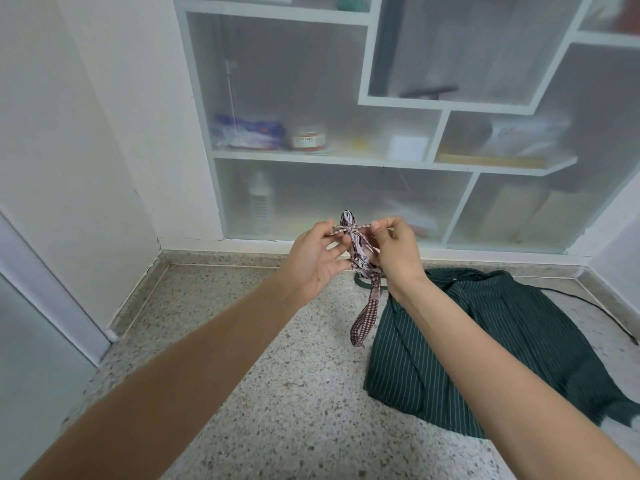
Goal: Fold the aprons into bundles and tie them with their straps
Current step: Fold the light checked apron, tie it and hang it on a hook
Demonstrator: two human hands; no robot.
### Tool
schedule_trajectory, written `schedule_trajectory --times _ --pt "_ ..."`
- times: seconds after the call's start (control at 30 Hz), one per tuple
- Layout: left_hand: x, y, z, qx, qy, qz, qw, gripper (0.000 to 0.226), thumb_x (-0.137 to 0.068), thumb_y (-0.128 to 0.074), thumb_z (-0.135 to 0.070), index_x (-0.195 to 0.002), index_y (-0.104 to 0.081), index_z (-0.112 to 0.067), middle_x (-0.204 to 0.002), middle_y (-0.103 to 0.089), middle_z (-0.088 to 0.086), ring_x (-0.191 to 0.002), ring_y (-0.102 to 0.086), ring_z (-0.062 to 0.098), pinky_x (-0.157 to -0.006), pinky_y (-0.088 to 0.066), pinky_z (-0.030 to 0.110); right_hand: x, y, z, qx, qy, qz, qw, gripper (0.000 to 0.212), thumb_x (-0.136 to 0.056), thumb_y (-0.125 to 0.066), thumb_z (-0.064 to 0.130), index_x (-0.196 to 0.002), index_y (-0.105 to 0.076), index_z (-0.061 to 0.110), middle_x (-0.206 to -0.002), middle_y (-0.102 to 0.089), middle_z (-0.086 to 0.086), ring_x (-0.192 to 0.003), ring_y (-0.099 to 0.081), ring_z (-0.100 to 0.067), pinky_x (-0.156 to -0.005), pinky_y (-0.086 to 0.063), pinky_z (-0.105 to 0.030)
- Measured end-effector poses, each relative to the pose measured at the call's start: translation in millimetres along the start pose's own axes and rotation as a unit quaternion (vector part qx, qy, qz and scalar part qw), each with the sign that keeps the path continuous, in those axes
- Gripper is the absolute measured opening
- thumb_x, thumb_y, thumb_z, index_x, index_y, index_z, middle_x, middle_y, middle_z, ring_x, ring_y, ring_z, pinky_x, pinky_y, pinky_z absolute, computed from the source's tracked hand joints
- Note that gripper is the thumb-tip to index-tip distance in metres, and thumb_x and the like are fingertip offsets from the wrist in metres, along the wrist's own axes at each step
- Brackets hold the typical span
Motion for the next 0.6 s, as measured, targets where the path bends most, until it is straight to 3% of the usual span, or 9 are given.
schedule_trajectory --times 0.1,0.27,0.43,0.6 --pt "-2 1 1 -0.009 0.003 0.008 1.000 0.021 -0.098 -0.044 -0.021 -0.078 -0.041 -0.017 -0.067 -0.042 -0.003 -0.063 -0.049 0.007 -0.070 -0.052 0.045 1 0 -1 -0.039 -0.017 0.001 0.999 0.019 -0.100 -0.041 0.015 -0.082 -0.044 0.017 -0.083 -0.060 0.002 -0.070 -0.055 -0.003 -0.048 -0.045 -0.010" --pt "0 -6 1 -0.003 0.002 -0.029 1.000 0.019 -0.096 -0.047 -0.023 -0.078 -0.046 -0.016 -0.073 -0.047 0.000 -0.072 -0.051 0.010 -0.087 -0.041 0.053 0 -3 -1 -0.087 -0.044 -0.020 0.995 0.018 -0.101 -0.040 0.014 -0.083 -0.044 0.015 -0.080 -0.058 0.000 -0.066 -0.054 -0.007 -0.046 -0.046 -0.010" --pt "-3 -11 0 0.029 -0.001 -0.019 0.999 0.024 -0.098 -0.040 -0.020 -0.074 -0.041 -0.016 -0.070 -0.047 0.001 -0.070 -0.050 0.011 -0.070 -0.049 0.046 -4 -2 -2 -0.100 -0.038 -0.025 0.994 0.016 -0.101 -0.039 0.012 -0.088 -0.047 0.011 -0.082 -0.062 -0.004 -0.075 -0.059 -0.013 -0.065 -0.051 -0.020" --pt "-6 -11 -4 0.011 0.003 -0.026 1.000 0.024 -0.100 -0.038 -0.016 -0.077 -0.042 -0.014 -0.070 -0.047 0.004 -0.068 -0.052 0.012 -0.053 -0.054 0.043 -9 4 -9 -0.132 -0.062 -0.003 0.989 0.019 -0.101 -0.038 0.012 -0.102 -0.051 -0.001 -0.100 -0.067 -0.019 -0.095 -0.066 -0.026 -0.083 -0.055 -0.037"
Point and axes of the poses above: each hand's wrist, its own x-axis away from the middle knuckle, its own y-axis out of the back of the hand, z = x × y, the point moved 2 cm from there along -x, towards the middle knuckle
